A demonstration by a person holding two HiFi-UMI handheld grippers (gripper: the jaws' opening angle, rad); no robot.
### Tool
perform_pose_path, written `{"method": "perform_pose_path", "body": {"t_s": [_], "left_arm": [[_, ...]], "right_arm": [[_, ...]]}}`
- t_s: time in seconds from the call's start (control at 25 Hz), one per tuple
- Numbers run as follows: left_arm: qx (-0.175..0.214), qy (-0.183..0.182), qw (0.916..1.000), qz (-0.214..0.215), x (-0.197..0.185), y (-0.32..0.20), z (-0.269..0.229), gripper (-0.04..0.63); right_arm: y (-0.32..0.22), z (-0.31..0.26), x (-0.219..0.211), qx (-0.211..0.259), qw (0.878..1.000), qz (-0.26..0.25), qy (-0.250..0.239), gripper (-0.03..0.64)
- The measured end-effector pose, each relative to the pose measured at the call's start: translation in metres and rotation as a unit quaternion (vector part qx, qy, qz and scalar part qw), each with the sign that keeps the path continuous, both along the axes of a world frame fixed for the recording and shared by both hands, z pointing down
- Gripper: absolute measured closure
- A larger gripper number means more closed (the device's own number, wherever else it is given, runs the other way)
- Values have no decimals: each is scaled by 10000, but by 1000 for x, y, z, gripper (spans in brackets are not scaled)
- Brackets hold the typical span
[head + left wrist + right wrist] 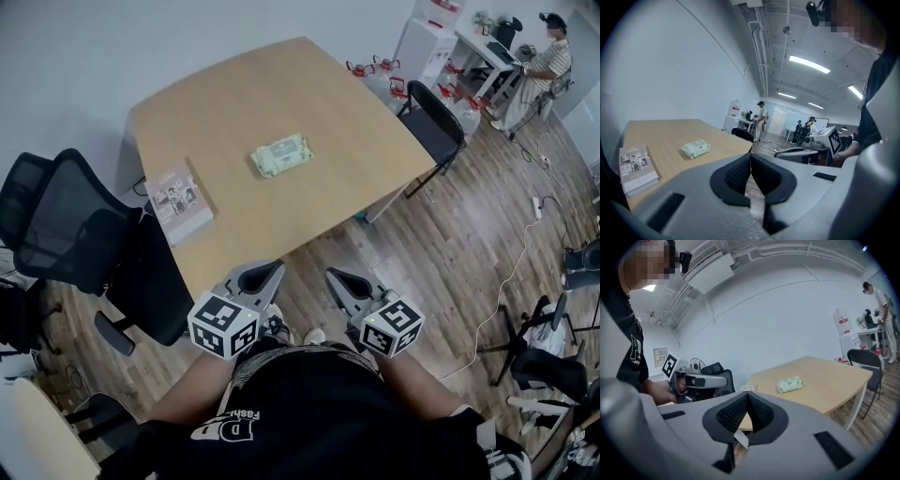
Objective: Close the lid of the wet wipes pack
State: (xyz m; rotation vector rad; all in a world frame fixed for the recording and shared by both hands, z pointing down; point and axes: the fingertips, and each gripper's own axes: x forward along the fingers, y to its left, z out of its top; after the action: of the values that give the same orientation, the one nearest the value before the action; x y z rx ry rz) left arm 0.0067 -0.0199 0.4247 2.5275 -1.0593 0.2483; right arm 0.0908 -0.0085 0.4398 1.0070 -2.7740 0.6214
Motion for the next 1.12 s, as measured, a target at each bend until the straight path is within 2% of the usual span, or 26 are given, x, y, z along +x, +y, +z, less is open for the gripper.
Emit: {"method": "perform_pose_path", "body": {"t_s": [1.12], "left_arm": [[97, 25, 9999, 58, 7, -4, -8, 575]], "right_arm": [[-2, -2, 3, 31, 10000, 0, 23, 617]]}}
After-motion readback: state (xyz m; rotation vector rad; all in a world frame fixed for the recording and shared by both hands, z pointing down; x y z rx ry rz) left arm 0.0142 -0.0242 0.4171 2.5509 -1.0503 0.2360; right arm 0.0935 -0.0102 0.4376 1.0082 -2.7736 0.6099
